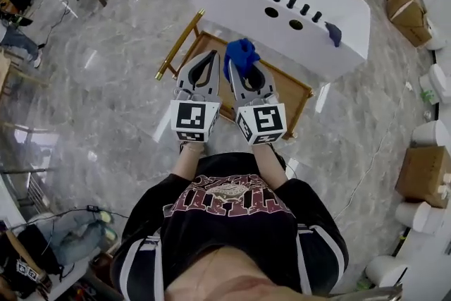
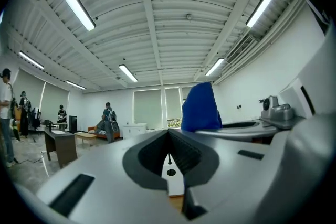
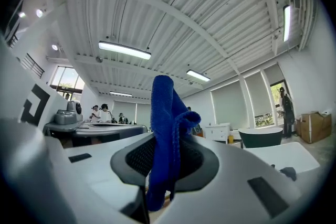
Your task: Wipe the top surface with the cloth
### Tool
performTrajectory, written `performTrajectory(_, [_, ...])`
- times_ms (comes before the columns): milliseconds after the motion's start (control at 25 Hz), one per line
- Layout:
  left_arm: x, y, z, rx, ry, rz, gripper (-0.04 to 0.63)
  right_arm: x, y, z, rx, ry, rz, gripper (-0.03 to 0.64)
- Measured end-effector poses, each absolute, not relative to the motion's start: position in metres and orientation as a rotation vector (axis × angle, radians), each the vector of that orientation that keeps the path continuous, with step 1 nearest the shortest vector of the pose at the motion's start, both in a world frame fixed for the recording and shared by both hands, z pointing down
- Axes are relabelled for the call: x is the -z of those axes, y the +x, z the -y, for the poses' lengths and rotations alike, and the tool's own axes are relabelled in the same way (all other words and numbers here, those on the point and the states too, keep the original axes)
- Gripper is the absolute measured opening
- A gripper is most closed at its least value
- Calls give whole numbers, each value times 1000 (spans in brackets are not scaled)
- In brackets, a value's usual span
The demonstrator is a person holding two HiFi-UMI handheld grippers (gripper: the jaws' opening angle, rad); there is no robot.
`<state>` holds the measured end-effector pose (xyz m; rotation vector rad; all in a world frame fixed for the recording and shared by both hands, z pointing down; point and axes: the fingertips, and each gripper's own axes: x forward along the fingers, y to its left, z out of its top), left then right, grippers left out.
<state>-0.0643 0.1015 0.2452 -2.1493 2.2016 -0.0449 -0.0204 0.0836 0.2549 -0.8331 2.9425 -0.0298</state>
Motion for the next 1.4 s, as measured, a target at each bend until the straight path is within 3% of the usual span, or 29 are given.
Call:
performTrajectory(720, [-262, -155, -12, 75, -2486, -1875, 46, -271, -106, 1, 45, -1311, -2761, 86])
performTrajectory(1400, [-279, -143, 54, 155, -2487, -1923, 46, -282, -111, 72, 52, -1247, -2868, 86])
